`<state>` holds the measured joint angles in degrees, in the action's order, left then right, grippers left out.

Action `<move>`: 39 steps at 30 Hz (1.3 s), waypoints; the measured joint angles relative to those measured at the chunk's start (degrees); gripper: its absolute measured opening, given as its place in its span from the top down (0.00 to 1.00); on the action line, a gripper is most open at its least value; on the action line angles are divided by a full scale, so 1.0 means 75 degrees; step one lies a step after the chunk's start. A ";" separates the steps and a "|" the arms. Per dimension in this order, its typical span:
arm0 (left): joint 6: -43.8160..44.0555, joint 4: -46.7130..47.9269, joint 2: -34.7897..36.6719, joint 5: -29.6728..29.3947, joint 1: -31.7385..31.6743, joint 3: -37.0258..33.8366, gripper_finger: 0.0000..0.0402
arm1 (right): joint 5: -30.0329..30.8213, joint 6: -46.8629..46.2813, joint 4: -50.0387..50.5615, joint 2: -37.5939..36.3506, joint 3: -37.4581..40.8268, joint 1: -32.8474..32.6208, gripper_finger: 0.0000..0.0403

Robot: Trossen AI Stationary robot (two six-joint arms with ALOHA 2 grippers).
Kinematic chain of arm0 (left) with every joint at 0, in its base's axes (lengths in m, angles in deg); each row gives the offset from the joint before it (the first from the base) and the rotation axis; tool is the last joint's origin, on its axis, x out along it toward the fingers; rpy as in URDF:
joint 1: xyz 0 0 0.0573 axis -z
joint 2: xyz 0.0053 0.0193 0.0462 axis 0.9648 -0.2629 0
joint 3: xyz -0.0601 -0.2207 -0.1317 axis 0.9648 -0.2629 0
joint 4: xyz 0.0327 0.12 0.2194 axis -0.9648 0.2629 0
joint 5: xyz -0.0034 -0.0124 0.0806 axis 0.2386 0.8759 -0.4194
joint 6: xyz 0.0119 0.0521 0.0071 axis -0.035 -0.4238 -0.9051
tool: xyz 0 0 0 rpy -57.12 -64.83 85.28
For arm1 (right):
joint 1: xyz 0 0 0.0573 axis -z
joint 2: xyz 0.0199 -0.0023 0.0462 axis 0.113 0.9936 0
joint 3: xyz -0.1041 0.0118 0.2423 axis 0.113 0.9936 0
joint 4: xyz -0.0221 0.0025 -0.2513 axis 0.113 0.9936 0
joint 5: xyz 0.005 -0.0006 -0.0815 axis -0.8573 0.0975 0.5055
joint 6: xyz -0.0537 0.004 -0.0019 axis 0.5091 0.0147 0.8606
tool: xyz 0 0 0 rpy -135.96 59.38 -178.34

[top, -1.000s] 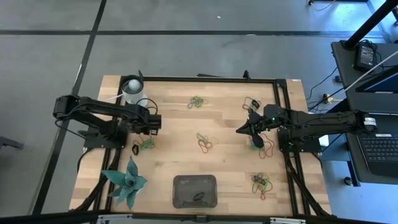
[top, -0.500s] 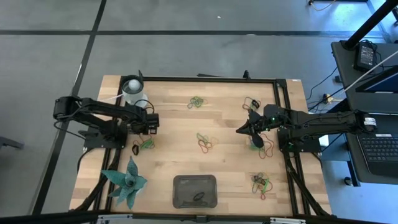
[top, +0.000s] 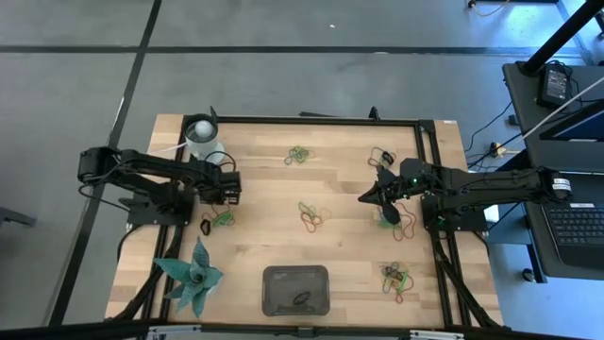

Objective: Pick and place rubber bands into bin
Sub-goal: Put the red rubber band into the black bin

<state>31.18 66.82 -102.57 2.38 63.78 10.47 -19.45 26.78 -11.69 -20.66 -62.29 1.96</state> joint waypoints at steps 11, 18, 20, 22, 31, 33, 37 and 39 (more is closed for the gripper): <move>-0.0269 0.0237 -0.0067 -0.0534 -0.0007 0.0608 1.00 | 0.0000 0.0011 0.0000 0.0000 0.0000 0.0000 0.97; -0.0930 0.0333 -0.0052 -0.0670 -0.0003 0.1094 1.00 | 0.0000 0.0062 -0.0005 0.0003 0.0000 0.0000 0.97; -0.1153 0.0366 -0.0052 -0.0683 -0.0001 0.1139 1.00 | 0.0000 0.0135 -0.0003 0.0003 0.0000 0.0003 0.97; -0.1780 0.0352 -0.0050 -0.0681 0.0000 0.1166 1.00 | 0.0000 0.0180 -0.0003 0.0003 0.0000 0.0000 0.97; -0.6342 0.0230 -0.0044 -0.0553 0.0085 0.1169 0.96 | 0.0002 -0.0006 -0.0003 0.0003 0.0000 0.0000 0.97; -0.7499 0.0161 -0.0041 -0.0390 0.0152 0.1169 0.94 | 0.0004 -0.0099 -0.0003 0.0003 0.0000 0.0000 0.97; -0.8423 0.0042 -0.0035 -0.0272 0.0316 0.1169 0.90 | 0.0026 -0.0529 -0.0011 0.0003 0.0000 0.0000 0.97; -0.8440 0.0042 -0.0035 -0.0240 0.0377 0.1169 0.86 | 0.0030 -0.0813 -0.0062 0.0003 0.0000 0.0000 0.97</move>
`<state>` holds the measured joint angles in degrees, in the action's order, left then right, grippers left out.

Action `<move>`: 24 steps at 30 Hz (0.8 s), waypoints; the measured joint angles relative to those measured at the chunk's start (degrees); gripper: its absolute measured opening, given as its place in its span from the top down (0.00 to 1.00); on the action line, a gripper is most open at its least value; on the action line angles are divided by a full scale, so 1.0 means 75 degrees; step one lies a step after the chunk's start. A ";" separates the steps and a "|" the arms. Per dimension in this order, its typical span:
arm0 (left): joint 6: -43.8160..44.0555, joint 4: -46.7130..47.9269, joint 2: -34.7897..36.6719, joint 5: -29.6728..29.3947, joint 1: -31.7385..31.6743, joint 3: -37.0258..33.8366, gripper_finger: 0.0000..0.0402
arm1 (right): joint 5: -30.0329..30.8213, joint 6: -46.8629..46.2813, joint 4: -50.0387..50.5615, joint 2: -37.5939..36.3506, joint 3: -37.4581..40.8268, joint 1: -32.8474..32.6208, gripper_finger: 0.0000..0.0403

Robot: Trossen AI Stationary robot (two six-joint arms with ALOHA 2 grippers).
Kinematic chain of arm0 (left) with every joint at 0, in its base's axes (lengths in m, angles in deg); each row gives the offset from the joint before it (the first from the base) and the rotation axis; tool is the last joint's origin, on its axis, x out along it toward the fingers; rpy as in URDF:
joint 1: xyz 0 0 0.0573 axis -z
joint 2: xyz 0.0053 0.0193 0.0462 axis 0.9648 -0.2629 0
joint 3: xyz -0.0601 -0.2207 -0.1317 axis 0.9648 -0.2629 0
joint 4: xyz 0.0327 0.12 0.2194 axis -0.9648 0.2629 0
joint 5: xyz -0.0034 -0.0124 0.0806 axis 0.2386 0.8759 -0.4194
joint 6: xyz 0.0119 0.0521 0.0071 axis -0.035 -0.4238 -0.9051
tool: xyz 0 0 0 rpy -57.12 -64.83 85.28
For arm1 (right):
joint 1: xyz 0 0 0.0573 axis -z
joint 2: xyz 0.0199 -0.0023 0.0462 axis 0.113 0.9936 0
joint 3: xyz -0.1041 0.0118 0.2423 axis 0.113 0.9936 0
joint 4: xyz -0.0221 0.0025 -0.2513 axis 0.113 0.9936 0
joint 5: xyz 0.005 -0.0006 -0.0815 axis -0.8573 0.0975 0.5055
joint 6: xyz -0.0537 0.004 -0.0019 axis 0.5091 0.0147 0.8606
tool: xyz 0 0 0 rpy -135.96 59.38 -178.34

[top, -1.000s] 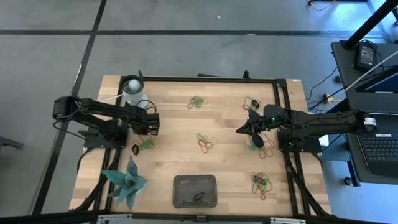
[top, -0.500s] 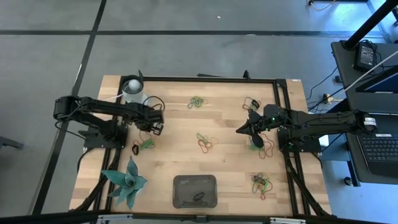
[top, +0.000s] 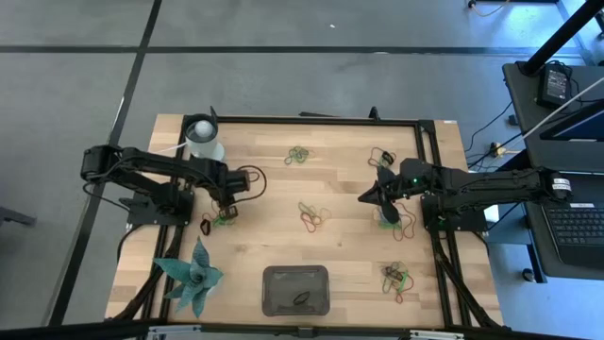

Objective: Pick and place rubber bands into bin
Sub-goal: Put the red rubber band into the black bin

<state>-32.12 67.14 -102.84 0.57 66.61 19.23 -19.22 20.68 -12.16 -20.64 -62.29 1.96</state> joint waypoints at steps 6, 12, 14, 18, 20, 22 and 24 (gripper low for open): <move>-0.0026 -0.0003 0.0000 0.0076 0.0325 0.0000 0.76 | 0.0471 -0.0761 -0.0416 0.0000 0.0000 0.0003 0.97; 0.0062 0.0057 -0.0063 -0.0161 0.0437 0.0000 0.67 | 0.1006 -0.1006 -0.0818 0.0000 0.0000 0.0000 0.97; 0.0106 0.0075 -0.0142 -0.0204 0.0400 0.0000 0.66 | 0.1078 -0.1020 -0.0877 0.0000 0.0000 0.0003 0.97; 0.0951 0.0078 -0.0519 -0.0195 0.0330 0.0000 0.67 | 0.1086 -0.1248 -0.0962 0.0000 0.0000 0.0000 0.97; 0.1778 0.0077 -0.0742 -0.0119 0.0261 0.0000 0.68 | 0.1084 -0.1383 -0.0958 0.0000 0.0000 0.0003 0.97; 0.2669 0.0115 -0.0940 -0.0073 0.0184 0.0000 0.68 | 0.1086 -0.1390 -0.0960 0.0000 0.0000 0.0003 0.97; 0.3367 0.0140 -0.1084 -0.0021 0.0104 0.0000 0.69 | 0.1083 -0.1393 -0.0958 0.0000 0.0000 0.0000 0.97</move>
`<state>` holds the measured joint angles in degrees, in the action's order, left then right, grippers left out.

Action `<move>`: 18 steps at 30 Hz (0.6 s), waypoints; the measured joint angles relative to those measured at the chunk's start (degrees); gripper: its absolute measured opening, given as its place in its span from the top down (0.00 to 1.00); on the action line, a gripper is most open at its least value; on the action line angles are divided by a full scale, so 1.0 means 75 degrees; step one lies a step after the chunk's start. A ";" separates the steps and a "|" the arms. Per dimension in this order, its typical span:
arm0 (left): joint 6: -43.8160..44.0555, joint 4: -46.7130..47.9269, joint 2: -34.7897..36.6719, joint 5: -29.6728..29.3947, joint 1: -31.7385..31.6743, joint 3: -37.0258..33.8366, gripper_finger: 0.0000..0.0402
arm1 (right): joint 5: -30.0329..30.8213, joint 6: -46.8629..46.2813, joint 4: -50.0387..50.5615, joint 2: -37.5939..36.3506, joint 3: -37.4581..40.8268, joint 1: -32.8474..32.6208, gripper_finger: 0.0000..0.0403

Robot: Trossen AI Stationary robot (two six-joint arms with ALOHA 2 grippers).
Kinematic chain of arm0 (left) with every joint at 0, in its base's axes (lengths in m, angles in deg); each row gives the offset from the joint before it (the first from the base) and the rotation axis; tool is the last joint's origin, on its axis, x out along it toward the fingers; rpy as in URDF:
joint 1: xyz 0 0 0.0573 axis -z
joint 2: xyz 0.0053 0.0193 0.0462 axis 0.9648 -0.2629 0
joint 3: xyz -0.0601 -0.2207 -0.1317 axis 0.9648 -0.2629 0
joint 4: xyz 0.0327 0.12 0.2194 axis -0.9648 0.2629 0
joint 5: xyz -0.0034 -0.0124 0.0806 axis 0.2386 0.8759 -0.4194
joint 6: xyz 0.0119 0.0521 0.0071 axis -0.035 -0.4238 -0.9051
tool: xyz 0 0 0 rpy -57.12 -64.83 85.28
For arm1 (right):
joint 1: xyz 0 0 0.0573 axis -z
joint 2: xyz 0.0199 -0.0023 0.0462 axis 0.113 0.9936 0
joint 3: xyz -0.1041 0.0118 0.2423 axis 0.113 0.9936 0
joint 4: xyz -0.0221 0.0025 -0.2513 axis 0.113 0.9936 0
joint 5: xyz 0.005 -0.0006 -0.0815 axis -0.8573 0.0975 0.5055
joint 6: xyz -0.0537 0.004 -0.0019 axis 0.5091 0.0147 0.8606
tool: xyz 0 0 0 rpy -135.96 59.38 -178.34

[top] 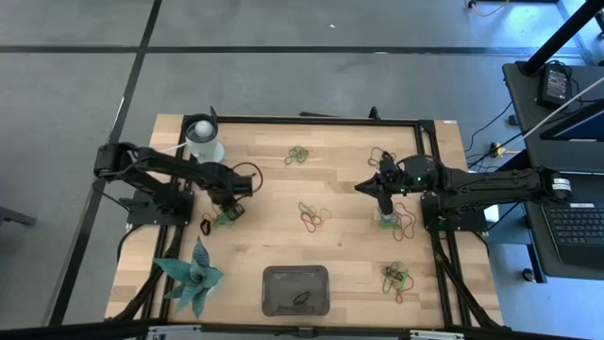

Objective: Pick and place rubber bands into bin
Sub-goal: Put the red rubber band into the black bin

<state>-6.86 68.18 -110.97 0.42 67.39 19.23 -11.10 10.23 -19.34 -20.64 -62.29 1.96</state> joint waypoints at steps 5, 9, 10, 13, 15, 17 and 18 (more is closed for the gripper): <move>0.1441 0.0017 -0.0210 0.0236 -0.0161 0.0037 0.71 | 0.0000 0.0000 -0.0009 0.0000 0.0000 0.0000 0.97; 0.2842 0.0023 -0.0157 0.0431 -0.0273 0.0027 0.72 | -0.0003 0.0008 -0.0015 0.0000 0.0000 0.0002 0.97; 0.3123 0.0023 -0.0125 0.0452 -0.0297 0.0023 0.72 | -0.0006 0.0009 -0.0015 0.0000 0.0000 0.0000 0.97; 0.3798 0.0014 -0.0023 0.0477 -0.0380 -0.0001 0.72 | -0.0023 0.0041 -0.0015 0.0000 0.0000 0.0001 0.97; 0.4134 -0.0016 0.0075 0.0323 -0.0445 -0.0012 0.72 | -0.0026 0.0182 -0.0015 0.0000 0.0000 0.0000 0.97; 0.4418 -0.0061 0.0197 0.0194 -0.0500 -0.0012 0.72 | -0.0029 0.0245 -0.0015 0.0000 0.0000 0.0000 0.97; 0.4546 -0.0059 0.0273 0.0184 -0.0508 -0.0012 0.72 | -0.0026 0.0276 -0.0015 0.0000 0.0000 0.0002 0.97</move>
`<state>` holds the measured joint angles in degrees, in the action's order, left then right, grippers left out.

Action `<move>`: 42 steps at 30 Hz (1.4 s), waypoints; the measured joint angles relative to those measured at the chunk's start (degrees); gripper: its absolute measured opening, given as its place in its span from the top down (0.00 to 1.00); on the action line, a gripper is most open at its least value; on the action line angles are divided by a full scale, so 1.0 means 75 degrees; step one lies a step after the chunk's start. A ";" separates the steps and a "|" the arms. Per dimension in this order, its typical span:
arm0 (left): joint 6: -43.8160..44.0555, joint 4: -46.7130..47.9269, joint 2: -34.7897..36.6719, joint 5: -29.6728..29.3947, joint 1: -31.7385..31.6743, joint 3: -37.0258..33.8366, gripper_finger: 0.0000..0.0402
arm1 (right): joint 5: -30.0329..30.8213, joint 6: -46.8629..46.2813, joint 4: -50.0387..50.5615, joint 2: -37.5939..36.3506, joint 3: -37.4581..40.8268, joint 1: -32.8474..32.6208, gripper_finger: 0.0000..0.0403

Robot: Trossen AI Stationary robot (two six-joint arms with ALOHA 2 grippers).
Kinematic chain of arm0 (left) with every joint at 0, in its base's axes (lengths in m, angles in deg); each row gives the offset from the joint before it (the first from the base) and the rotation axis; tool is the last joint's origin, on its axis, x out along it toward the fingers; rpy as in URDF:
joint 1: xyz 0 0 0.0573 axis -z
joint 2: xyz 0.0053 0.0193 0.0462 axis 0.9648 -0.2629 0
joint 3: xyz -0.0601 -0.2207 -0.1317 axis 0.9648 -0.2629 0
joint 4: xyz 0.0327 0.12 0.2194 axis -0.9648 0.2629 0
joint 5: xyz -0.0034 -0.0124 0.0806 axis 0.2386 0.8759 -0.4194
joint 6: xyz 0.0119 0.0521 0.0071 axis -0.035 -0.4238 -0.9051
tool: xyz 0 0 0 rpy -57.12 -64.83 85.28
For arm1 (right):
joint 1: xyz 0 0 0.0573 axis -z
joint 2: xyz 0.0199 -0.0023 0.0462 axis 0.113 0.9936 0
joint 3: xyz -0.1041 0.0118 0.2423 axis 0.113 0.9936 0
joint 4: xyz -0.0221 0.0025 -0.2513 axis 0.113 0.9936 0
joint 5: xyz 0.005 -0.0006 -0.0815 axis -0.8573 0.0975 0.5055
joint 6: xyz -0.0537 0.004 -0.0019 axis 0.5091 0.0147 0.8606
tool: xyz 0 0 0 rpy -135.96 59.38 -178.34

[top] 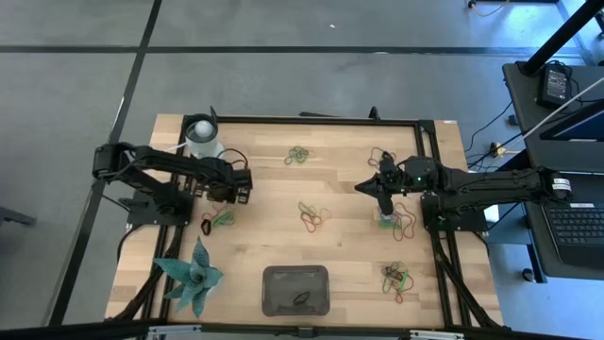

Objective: Pick and place rubber bands into bin
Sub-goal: Put the red rubber band into the black bin

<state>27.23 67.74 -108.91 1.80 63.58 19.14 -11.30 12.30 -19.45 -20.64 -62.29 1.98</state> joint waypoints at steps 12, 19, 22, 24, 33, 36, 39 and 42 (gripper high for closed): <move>0.2293 -0.0005 0.0400 0.0098 0.0107 0.0003 0.72 | -0.0185 0.0607 0.0000 0.0000 0.0000 -0.0002 0.97; 0.3558 -0.0215 0.0034 -0.0032 0.0278 0.0003 0.75 | -0.0745 0.1007 0.0000 0.0000 0.0000 -0.0002 0.97; 0.3665 -0.0390 -0.0258 0.0007 0.0218 0.0013 0.77 | -0.0893 0.1173 0.0000 0.0000 0.0000 -0.0004 0.97; 0.3742 -0.0425 -0.0462 0.0058 0.0216 0.0055 0.80 | -0.0982 0.1187 0.0003 0.0000 0.0000 0.0001 0.97; 0.3930 -0.0571 -0.0617 -0.0048 0.0301 0.0044 0.98 | -0.1294 0.1178 0.0003 0.0000 0.0000 -0.0002 0.97; 0.3930 -0.0604 -0.0368 -0.0094 0.0330 0.0009 0.99 | -0.1451 0.1176 0.0004 0.0000 0.0000 -0.0005 0.97; 0.3930 -0.0556 -0.0046 -0.0086 0.0422 -0.0022 1.00 | -0.1486 0.1173 0.0006 0.0000 0.0000 -0.0005 0.97; 0.3749 -0.0611 0.0374 -0.0249 0.0639 0.0117 1.00 | -0.1486 0.1172 0.0006 0.0000 0.0000 -0.0005 0.97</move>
<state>55.35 63.16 -106.11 -0.06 68.37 20.02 -22.44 21.10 -19.40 -20.64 -62.29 1.94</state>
